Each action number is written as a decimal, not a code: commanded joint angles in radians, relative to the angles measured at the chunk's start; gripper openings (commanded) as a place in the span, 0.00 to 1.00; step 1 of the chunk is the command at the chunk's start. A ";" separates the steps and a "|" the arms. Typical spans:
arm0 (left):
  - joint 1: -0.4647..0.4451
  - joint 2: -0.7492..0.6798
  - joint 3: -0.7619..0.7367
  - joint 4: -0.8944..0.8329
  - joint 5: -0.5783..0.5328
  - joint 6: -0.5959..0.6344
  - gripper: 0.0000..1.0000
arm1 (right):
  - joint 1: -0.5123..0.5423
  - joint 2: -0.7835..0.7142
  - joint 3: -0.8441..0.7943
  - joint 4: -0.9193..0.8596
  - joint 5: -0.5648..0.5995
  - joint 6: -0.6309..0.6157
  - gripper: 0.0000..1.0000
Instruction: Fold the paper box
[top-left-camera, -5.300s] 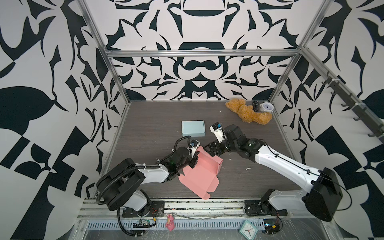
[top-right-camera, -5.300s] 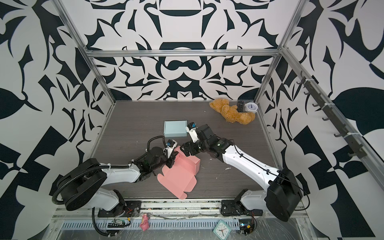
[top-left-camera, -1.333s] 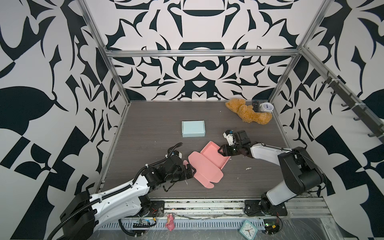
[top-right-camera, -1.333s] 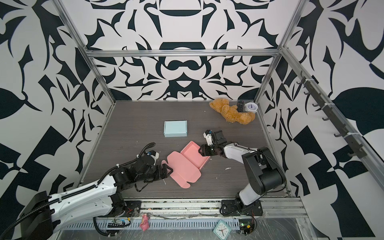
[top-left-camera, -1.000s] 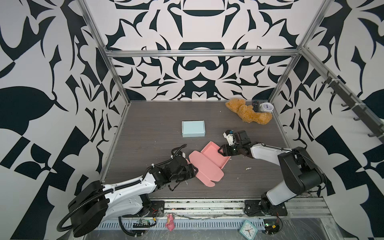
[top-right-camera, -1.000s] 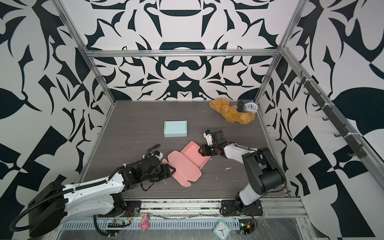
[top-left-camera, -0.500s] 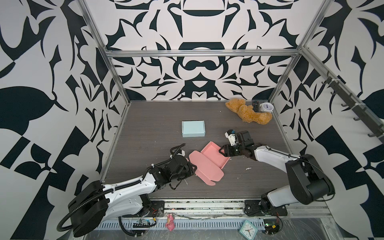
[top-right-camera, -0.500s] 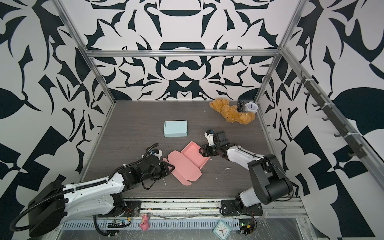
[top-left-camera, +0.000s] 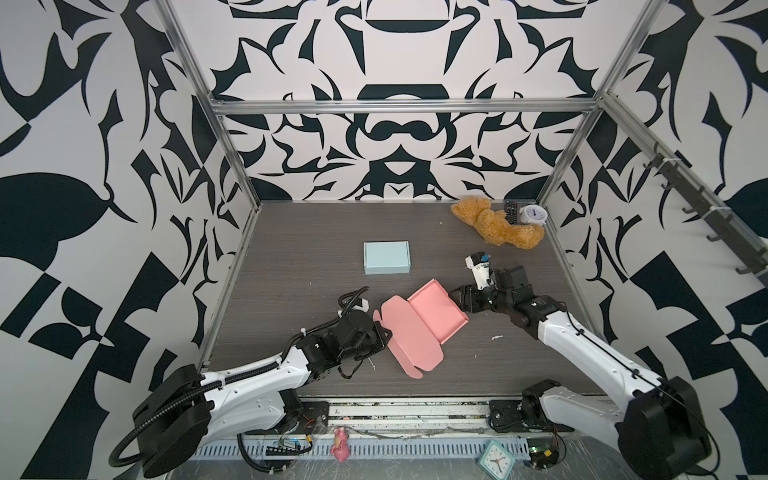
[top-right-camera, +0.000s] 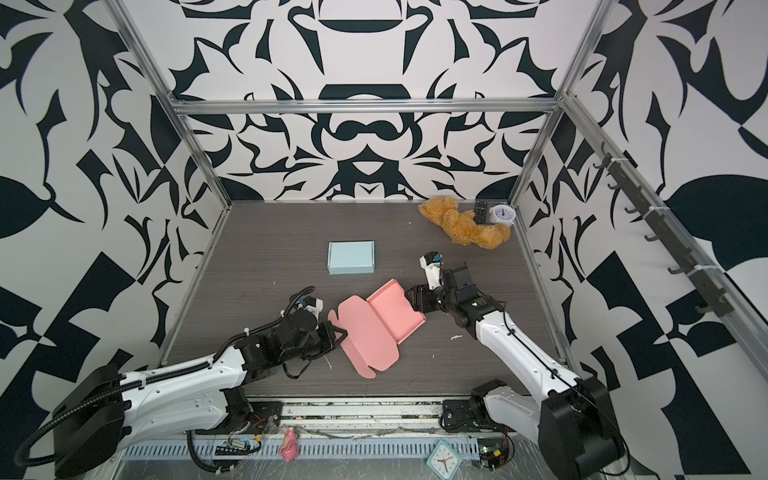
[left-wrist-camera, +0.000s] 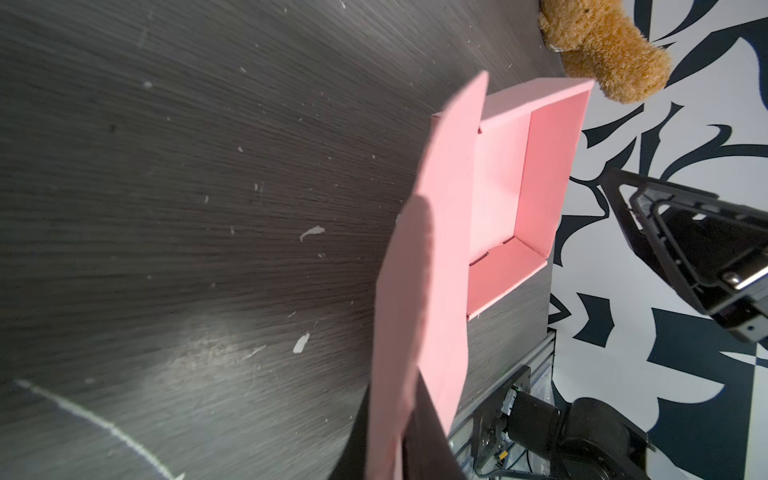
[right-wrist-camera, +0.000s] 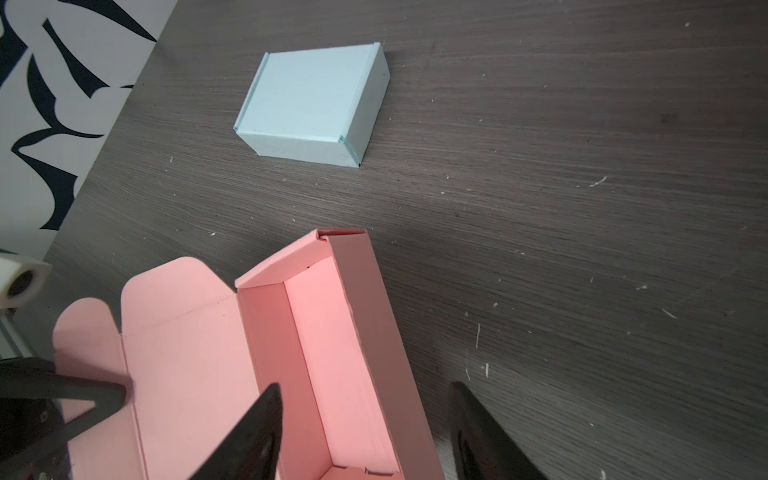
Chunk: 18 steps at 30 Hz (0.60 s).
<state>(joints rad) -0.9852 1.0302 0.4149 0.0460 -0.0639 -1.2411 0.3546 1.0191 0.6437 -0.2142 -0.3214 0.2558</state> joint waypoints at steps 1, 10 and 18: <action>-0.004 -0.025 0.049 -0.079 -0.013 0.041 0.10 | -0.005 -0.118 -0.028 0.053 0.001 -0.018 0.65; -0.002 -0.056 0.257 -0.386 -0.033 0.224 0.05 | -0.004 -0.222 -0.074 0.259 -0.104 -0.018 0.65; 0.017 -0.033 0.500 -0.680 -0.030 0.434 0.06 | -0.003 -0.186 -0.101 0.421 -0.187 -0.036 0.66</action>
<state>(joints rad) -0.9779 0.9909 0.8494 -0.4644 -0.0856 -0.9211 0.3546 0.8165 0.5526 0.0879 -0.4557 0.2417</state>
